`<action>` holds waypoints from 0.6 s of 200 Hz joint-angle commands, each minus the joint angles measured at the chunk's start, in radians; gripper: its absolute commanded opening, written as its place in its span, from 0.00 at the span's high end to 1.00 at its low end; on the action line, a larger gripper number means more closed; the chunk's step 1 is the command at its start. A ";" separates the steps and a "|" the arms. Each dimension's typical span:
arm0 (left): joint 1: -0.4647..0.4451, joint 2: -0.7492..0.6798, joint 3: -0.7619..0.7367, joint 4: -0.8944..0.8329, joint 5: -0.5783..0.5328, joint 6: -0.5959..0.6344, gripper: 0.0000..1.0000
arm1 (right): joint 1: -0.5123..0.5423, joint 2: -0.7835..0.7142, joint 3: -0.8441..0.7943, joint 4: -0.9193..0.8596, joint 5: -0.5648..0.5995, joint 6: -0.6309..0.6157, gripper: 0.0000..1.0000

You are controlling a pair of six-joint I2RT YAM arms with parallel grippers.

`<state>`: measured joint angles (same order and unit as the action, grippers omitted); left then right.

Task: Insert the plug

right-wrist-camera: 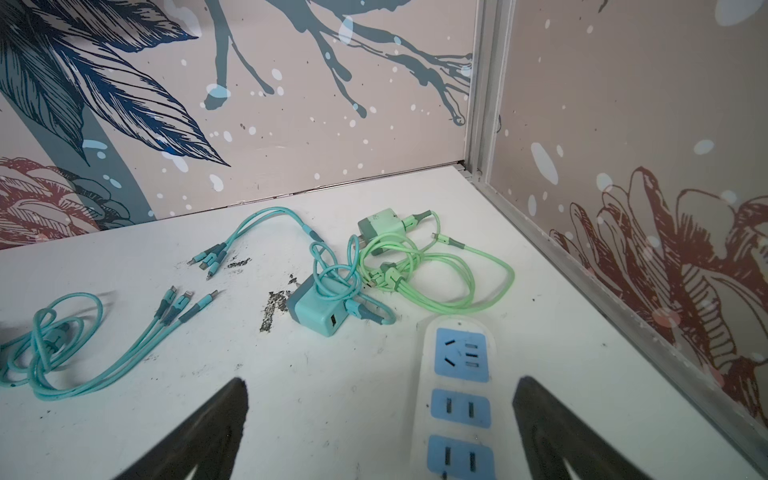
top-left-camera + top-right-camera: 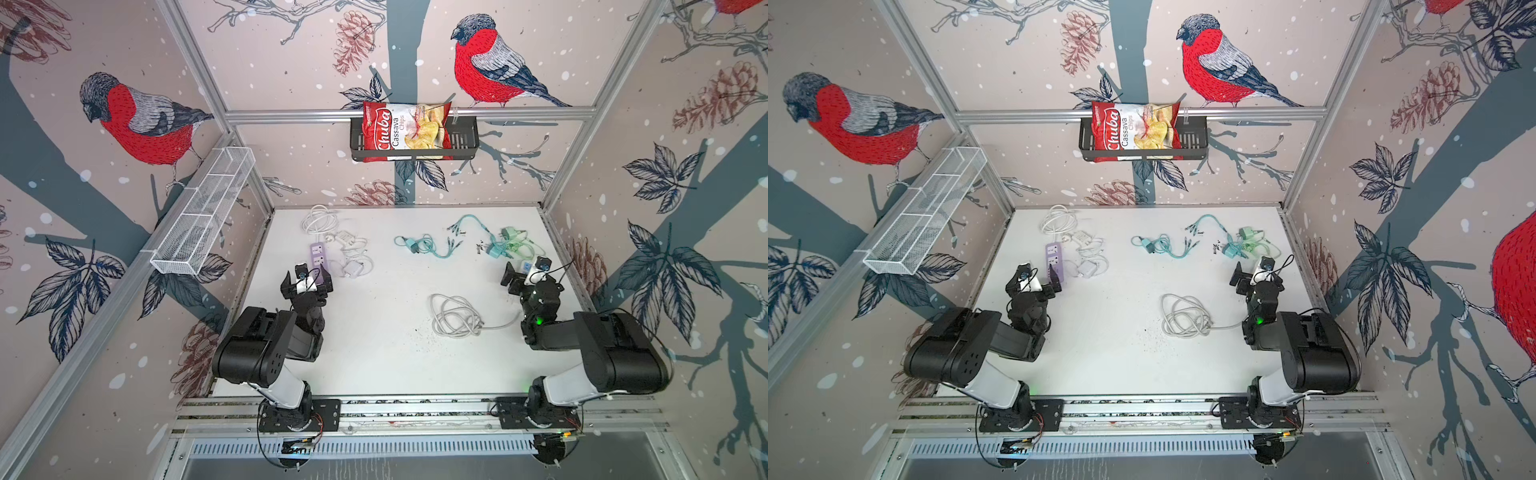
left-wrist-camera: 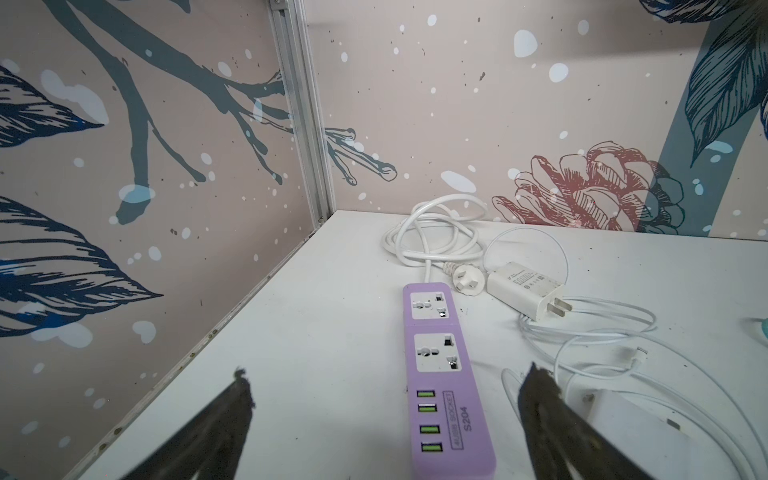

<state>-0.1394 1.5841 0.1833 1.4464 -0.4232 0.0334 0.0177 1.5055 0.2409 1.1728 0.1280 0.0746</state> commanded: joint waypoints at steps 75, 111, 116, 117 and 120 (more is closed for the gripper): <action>0.002 -0.003 0.004 -0.006 -0.002 0.000 0.02 | -0.005 -0.005 -0.003 0.015 -0.009 0.001 0.00; 0.000 -0.003 -0.016 0.027 -0.001 0.004 0.02 | 0.010 -0.020 -0.048 0.094 0.030 -0.004 0.00; 0.001 -0.003 -0.036 0.064 0.014 0.010 0.02 | 0.017 -0.027 -0.081 0.148 0.052 -0.004 0.00; 0.001 -0.003 -0.041 0.074 0.018 0.010 0.02 | 0.019 -0.028 -0.088 0.160 0.055 -0.004 0.00; 0.000 -0.001 -0.058 0.107 0.031 0.014 0.02 | 0.024 -0.032 -0.111 0.203 0.069 -0.004 0.00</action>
<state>-0.1394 1.5837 0.1772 1.4487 -0.4225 0.0334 0.0204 1.4948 0.2115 1.1893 0.1295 0.0750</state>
